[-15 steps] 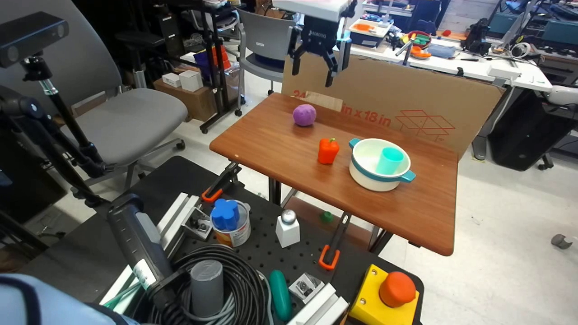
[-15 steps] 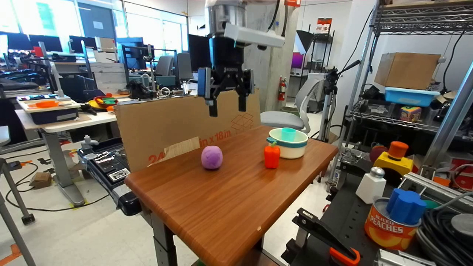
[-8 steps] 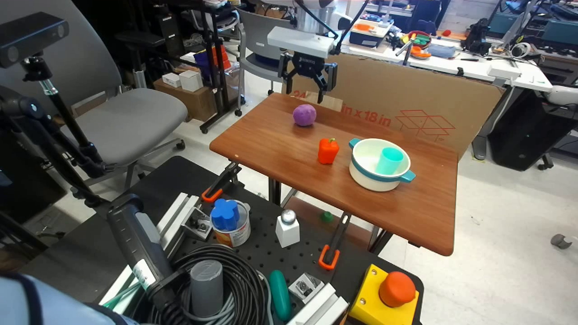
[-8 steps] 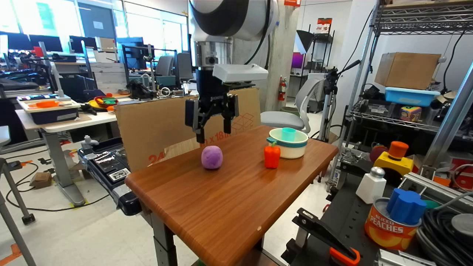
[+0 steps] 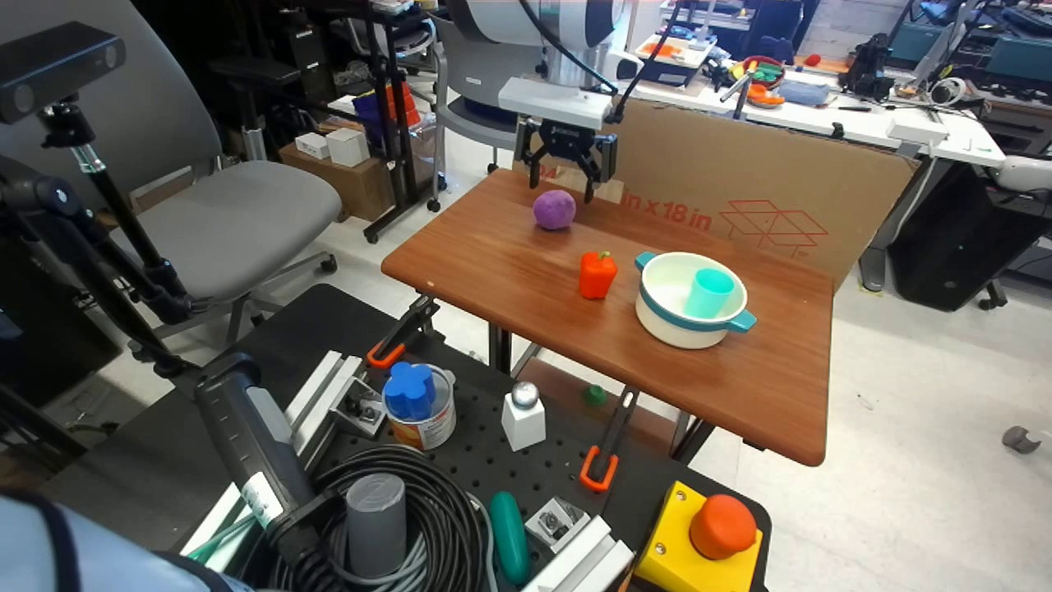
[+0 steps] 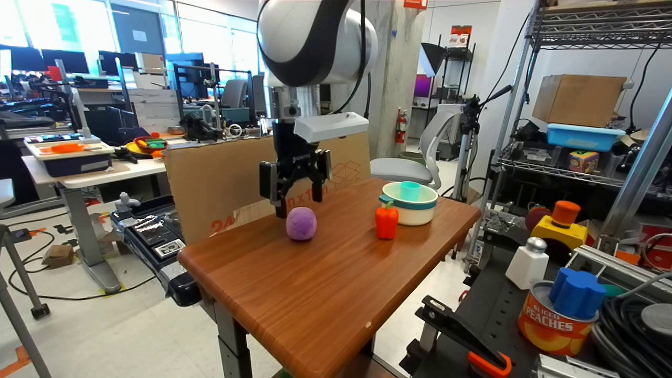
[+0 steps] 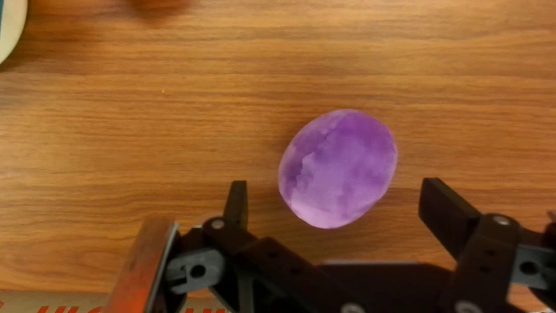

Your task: Pick up the purple plush toy and put it at the right of the table

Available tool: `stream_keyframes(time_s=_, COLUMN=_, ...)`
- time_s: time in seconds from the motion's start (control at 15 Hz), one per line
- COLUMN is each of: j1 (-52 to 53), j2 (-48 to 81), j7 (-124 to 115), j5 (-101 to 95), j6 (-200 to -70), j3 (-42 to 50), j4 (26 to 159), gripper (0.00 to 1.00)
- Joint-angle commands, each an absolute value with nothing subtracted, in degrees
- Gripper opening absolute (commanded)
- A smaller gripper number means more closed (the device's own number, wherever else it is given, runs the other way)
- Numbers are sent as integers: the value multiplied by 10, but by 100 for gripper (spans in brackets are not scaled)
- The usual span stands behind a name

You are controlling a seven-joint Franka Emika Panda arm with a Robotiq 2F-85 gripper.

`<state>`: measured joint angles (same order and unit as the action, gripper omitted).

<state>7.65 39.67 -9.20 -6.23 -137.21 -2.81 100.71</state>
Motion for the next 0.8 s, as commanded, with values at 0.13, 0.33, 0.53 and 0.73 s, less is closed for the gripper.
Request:
stream_keyframes(time_s=0.13, j1=92, j2=439, j7=-92, j5=-61, j6=-1351, j3=-17, j4=974, gripper=74)
stream_keyframes(time_s=0.33, j1=95, j2=438, j7=-92, j5=-62, j6=-1355, j3=-18, j4=976, gripper=51)
stream_keyframes(time_s=0.53, j1=99, j2=412, j7=-95, j5=-60, j6=-1356, j3=-22, j4=995, gripper=28)
stream_keyframes(time_s=0.73, j1=100, j2=359, j7=-106, j5=-50, j6=-1353, j3=-25, j4=1026, gripper=14)
